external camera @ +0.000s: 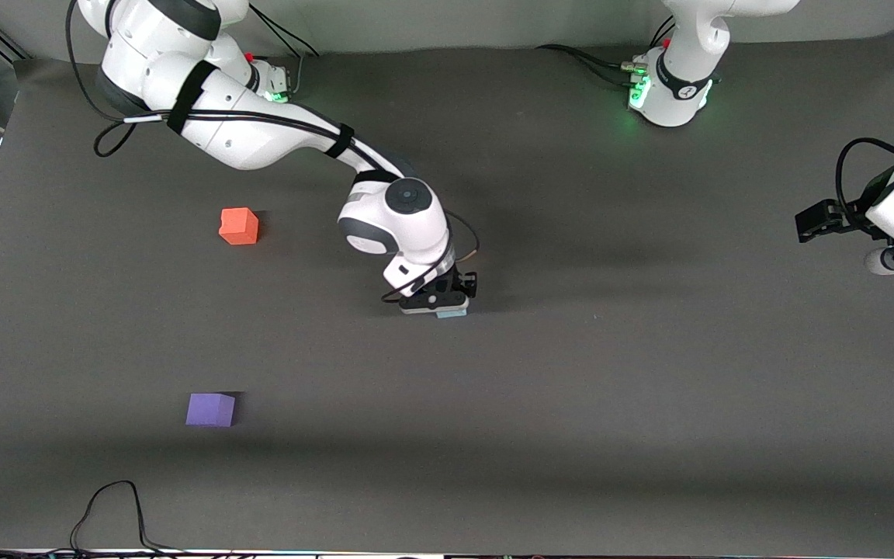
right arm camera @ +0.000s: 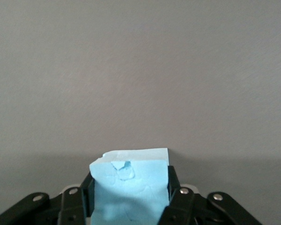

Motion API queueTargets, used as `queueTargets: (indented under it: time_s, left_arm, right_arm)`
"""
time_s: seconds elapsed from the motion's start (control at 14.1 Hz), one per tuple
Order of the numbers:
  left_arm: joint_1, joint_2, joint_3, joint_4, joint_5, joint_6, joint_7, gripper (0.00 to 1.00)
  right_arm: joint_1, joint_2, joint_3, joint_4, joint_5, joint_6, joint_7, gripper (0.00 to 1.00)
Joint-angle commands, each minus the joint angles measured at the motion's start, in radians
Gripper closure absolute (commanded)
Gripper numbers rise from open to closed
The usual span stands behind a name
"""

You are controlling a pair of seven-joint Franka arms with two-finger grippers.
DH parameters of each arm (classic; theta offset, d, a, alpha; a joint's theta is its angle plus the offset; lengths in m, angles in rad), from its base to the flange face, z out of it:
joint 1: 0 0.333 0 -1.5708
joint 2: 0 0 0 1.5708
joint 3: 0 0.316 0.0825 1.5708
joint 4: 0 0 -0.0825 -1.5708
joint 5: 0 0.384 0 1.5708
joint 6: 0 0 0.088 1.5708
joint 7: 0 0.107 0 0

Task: Place blue block between orange and purple blocks
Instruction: 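Carry the blue cube with the right gripper between orange and purple cubes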

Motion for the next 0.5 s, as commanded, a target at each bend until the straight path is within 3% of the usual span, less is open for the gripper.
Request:
queueTargets:
  time_s: [0.0, 0.14, 0.28, 0.42]
  left_arm:
    - [-0.016, -0.01, 0.014, 0.002, -0.003, -0.01, 0.02, 0.0]
    - [-0.014, -0.009, 0.015, 0.004, -0.002, -0.021, 0.02, 0.0]
    - [-0.014, -0.009, 0.015, 0.008, -0.002, -0.024, 0.015, 0.0]
    - [-0.016, -0.009, 0.015, 0.008, -0.003, -0.035, 0.006, 0.0]
  right_arm:
    - [-0.071, -0.086, 0.077, -0.017, 0.046, -0.127, -0.048, 0.68]
    - [-0.101, -0.203, 0.073, -0.017, 0.274, -0.208, -0.217, 0.67]
    - [-0.11, -0.354, -0.056, -0.048, 0.548, -0.26, -0.457, 0.67]
    - [-0.11, -0.516, -0.195, -0.165, 0.724, -0.263, -0.638, 0.67]
